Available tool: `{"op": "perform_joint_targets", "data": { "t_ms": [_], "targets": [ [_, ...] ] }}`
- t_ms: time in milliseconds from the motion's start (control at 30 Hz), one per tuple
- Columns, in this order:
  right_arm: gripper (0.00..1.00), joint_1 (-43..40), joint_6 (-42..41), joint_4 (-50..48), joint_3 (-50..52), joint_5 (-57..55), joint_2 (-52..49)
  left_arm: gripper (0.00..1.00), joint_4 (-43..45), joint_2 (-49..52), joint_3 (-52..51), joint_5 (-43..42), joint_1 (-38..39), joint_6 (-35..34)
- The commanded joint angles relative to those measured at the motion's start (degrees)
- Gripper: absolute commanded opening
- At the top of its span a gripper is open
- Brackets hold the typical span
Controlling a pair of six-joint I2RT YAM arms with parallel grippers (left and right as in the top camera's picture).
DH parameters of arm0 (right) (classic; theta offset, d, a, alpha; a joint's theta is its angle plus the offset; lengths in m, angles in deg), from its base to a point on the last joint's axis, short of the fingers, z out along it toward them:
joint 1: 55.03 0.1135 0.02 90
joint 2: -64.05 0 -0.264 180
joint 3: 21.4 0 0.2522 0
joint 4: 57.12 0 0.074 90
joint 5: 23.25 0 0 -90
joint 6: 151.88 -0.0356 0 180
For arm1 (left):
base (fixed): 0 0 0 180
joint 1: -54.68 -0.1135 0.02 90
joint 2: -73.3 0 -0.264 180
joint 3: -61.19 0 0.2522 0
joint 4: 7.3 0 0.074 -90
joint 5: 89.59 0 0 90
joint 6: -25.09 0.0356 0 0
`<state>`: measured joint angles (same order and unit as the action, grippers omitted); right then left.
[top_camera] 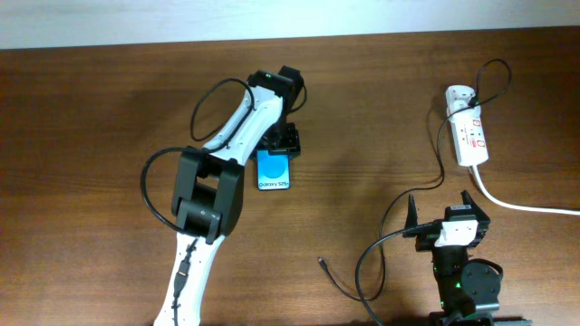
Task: Plug charger to phone and switch on socket
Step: 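Lift the phone with the left gripper and tilt it upright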
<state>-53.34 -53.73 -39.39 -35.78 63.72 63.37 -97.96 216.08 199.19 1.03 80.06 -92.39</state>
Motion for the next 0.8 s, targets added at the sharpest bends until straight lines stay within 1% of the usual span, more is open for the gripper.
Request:
{"op": "perform_joint_targets", "data": {
  "t_ms": [0, 33, 167, 267, 333, 400, 433, 500, 533, 567, 600, 700, 767],
  "targets": [
    [0.98, 0.13, 0.22, 0.39, 0.31, -0.66, 0.33, 0.68, -4.15, 0.87, 7.48, -7.74, -2.97, 3.56],
    [0.98, 0.11, 0.22, 0.39, 0.31, -0.66, 0.33, 0.68, -5.2, 0.87, 9.22, -13.92, -4.17, 5.51],
    [0.98, 0.11, 0.22, 0.39, 0.31, -0.66, 0.33, 0.69, -7.32, 0.87, 9.53, -31.34, -7.19, 12.11],
    [0.99, 0.11, 0.22, 0.39, 0.31, -0.66, 0.33, 0.7, -8.85, 0.87, 9.53, -52.81, -9.64, 18.1],
    [0.98, 0.11, 0.22, 0.39, 0.31, -0.66, 0.33, 0.7, -9.18, 0.87, 9.53, -64.59, -11.82, 18.18],
    [0.98, 0.11, 0.22, 0.39, 0.31, -0.66, 0.33, 0.7, -9.18, 0.87, 9.53, -72.61, -13.38, 18.16],
    [0.98, 0.11, 0.22, 0.39, 0.31, -0.66, 0.33, 0.7, -9.16, 0.87, 9.53, -78.38, -14.75, 18.12],
    [0.98, 0.13, 0.22, 0.39, 0.31, -0.66, 0.33, 0.69, -9.35, 0.87, 9.53, -84.54, -17.4, 17.62],
    [0.98, 0.11, 0.22, 0.39, 0.31, -0.66, 0.33, 0.69, -9.35, 0.87, 9.51, -85.31, -18.12, 15.54],
    [0.98, 0.13, 0.22, 0.39, 0.31, -0.66, 0.33, 0.69, -9.31, 0.87, 9.53, -85.35, -19.23, 11.37],
    [0.98, 0.11, 0.22, 0.39, 0.31, -0.66, 0.33, 0.7, -9.31, 0.87, 9.51, -85.42, -20.17, 9.88],
    [0.99, 0.13, 0.22, 0.39, 0.31, -0.66, 0.33, 0.7, -9.46, 0.87, 9.53, -90.82, -22.71, 8.61],
    [0.98, 0.11, 0.22, 0.39, 0.31, -0.66, 0.33, 0.7, -9.57, 0.87, 9.51, -90.82, -23.26, 8.61]
  ]
}}
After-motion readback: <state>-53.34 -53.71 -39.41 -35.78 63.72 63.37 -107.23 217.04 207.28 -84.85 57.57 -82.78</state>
